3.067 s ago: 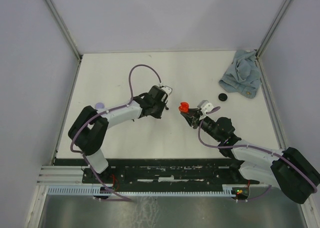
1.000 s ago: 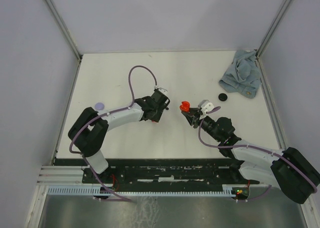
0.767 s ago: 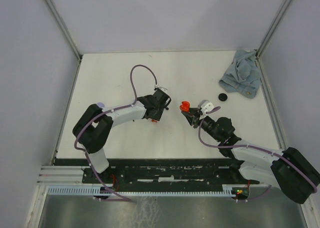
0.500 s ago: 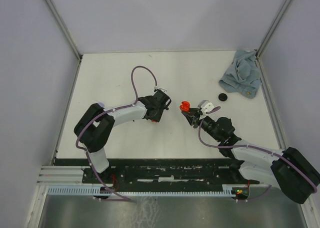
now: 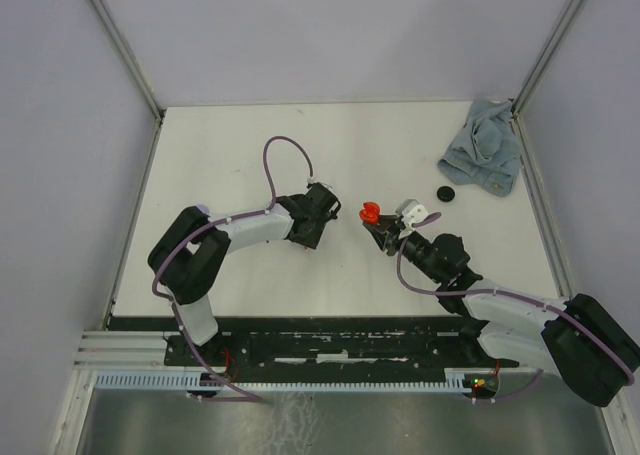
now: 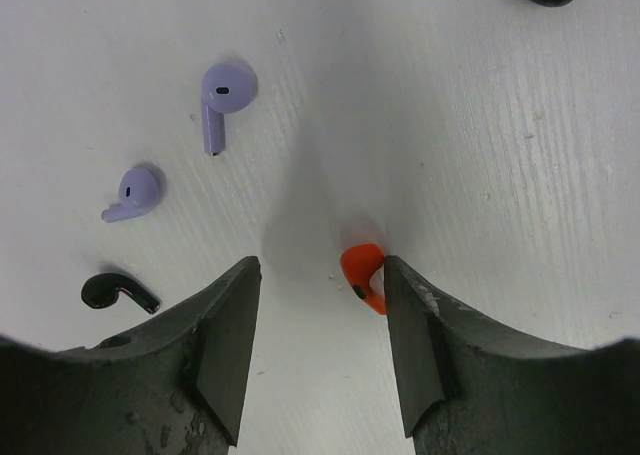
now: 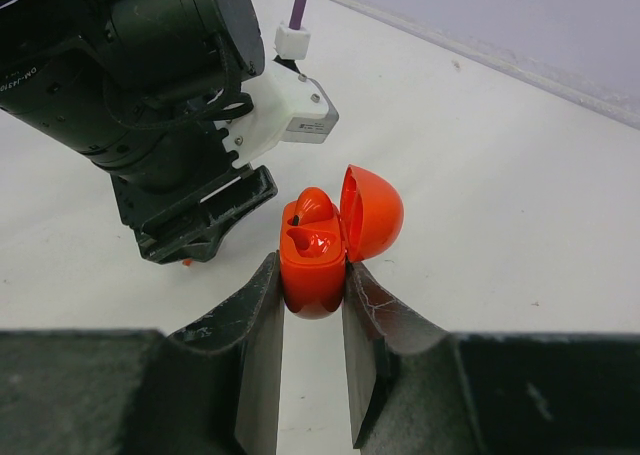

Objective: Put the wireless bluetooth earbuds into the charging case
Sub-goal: Adjust the earbud at the center of the board.

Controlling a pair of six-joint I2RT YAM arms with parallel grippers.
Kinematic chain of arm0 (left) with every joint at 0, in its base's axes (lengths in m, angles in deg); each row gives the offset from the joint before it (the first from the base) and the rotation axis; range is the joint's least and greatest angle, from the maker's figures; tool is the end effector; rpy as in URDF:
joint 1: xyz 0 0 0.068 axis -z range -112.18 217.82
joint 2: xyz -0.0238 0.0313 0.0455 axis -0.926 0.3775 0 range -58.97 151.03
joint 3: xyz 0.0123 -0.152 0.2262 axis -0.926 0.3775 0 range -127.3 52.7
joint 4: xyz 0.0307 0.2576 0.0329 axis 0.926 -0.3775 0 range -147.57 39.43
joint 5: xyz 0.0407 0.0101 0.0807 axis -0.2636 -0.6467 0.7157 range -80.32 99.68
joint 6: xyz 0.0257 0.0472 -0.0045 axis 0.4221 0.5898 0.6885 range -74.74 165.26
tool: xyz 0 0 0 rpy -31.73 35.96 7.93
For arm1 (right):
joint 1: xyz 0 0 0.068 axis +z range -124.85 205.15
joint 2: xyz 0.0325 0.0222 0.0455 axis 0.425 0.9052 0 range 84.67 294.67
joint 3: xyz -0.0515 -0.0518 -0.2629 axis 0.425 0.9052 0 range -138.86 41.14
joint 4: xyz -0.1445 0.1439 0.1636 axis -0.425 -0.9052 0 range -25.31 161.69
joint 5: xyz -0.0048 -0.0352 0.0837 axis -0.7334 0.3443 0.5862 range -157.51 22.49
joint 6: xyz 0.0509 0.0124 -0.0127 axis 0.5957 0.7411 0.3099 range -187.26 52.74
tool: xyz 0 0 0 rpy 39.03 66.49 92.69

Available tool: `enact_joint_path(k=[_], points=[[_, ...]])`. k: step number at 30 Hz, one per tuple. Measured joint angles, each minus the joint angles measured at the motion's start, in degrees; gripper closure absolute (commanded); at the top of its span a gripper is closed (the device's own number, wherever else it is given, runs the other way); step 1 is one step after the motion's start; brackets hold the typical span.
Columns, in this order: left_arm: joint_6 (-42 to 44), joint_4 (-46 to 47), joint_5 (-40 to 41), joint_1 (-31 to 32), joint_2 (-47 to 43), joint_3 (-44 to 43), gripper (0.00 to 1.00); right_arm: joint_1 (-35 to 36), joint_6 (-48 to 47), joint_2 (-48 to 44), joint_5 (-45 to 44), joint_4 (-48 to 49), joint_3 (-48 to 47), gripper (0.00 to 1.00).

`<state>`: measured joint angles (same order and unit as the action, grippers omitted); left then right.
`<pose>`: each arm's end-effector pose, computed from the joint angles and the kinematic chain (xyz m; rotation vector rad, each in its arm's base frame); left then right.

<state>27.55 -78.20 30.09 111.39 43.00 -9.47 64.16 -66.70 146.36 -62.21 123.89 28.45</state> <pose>0.2568 -0.2271 0.1618 0.4949 2.5767 0.1394 0.1611 0.1348 0.2065 -0.5805 1.4347 0.6206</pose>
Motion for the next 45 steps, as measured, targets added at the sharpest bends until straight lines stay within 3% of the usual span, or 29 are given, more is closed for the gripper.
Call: enact_joint_path(k=[8, 23, 45], points=[[0.0, -0.1, -0.4, 0.0, 0.0, 0.0, 0.42, 0.0, 0.0, 0.0, 0.0, 0.0, 0.0, 0.97], [-5.1, -0.2, -4.5, -2.9, -0.3, -0.1, 0.59, 0.0, 0.0, 0.0, 0.0, 0.0, 0.0, 0.97], [-6.9, -0.2, -9.0, -3.1, 0.0, -1.5, 0.60, 0.0, 0.0, 0.0, 0.0, 0.0, 0.0, 0.97]])
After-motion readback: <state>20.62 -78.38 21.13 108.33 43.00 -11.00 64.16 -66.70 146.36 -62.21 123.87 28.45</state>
